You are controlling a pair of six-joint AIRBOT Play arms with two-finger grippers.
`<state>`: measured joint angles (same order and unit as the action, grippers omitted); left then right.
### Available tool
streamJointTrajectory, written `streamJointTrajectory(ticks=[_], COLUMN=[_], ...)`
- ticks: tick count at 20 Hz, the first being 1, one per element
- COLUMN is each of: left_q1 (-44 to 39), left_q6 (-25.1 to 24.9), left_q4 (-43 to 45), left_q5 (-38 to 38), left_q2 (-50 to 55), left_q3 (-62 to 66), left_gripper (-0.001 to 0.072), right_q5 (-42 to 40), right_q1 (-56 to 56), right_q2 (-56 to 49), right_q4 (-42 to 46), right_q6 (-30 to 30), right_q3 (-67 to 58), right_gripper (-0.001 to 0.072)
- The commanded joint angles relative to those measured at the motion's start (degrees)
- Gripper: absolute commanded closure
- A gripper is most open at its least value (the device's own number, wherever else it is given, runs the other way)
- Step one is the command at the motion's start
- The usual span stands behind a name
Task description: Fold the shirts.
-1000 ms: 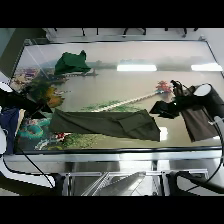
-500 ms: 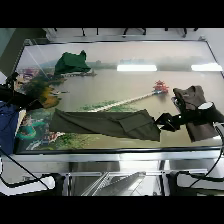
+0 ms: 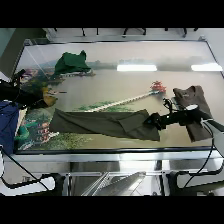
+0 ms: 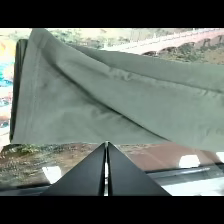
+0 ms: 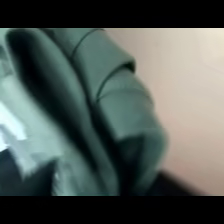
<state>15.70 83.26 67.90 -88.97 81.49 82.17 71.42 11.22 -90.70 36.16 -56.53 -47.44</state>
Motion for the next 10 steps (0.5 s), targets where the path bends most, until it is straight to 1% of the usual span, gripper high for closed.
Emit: streamJointTrajectory(ticks=[1,3,6,8,10], left_q1=[-1.8,-4.7,-12.8,-20.3,-28.7], left_q6=[-0.1,-0.2,-0.2,-0.1,-0.1], left_q4=[-0.1,-0.2,-0.5,-2.2,-5.7], left_q5=[-0.2,0.4,2.8,7.1,14.8], left_q2=[0.6,0.6,0.6,0.7,0.7], left_q3=[0.0,0.0,-0.6,-3.1,-7.4], left_gripper=[0.0693,0.0693,0.0693,0.0693,0.0693], right_q5=[1.5,3.0,1.3,1.3,3.8], right_q1=[-2.6,-1.4,0.3,-0.1,-1.2], right_q2=[0.5,4.7,15.8,22.6,26.9], right_q4=[-1.7,-1.1,-0.7,2.8,6.6], right_q6=[-0.4,-1.2,-8.3,-14.7,-19.8], right_q3=[0.0,0.0,-0.2,-2.4,-7.3], right_gripper=[0.0681,0.0689,0.069,0.069,0.069])
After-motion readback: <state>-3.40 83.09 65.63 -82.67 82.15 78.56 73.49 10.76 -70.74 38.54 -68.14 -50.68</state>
